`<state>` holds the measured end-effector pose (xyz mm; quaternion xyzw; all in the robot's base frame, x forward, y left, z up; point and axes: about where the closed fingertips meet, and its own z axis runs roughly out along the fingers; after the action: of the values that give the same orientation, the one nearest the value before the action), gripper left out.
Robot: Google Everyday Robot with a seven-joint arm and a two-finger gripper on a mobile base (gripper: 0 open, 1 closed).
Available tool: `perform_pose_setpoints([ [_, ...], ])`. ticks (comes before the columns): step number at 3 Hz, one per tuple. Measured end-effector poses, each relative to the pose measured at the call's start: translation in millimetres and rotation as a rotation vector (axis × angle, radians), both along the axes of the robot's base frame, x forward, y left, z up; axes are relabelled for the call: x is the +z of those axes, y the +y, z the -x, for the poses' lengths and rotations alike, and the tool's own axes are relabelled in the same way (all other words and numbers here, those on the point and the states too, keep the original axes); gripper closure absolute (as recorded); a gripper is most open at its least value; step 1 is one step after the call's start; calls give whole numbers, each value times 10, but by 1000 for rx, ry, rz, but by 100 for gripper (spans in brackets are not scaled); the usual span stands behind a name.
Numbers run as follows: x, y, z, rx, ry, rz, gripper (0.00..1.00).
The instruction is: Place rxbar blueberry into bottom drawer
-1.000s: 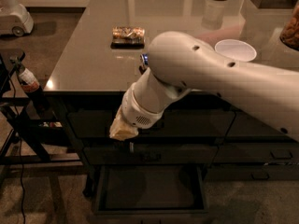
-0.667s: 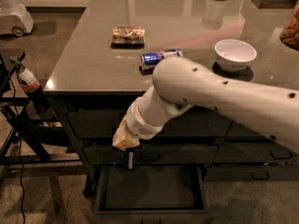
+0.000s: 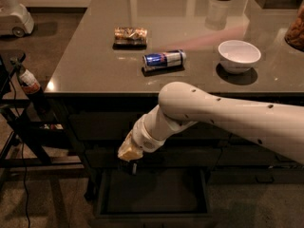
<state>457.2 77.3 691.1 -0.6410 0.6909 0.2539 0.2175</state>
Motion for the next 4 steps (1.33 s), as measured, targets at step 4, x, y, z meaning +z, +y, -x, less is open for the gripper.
perform_pose_setpoints([
  [4,-906,-226,-104,-205,50,-70,100],
])
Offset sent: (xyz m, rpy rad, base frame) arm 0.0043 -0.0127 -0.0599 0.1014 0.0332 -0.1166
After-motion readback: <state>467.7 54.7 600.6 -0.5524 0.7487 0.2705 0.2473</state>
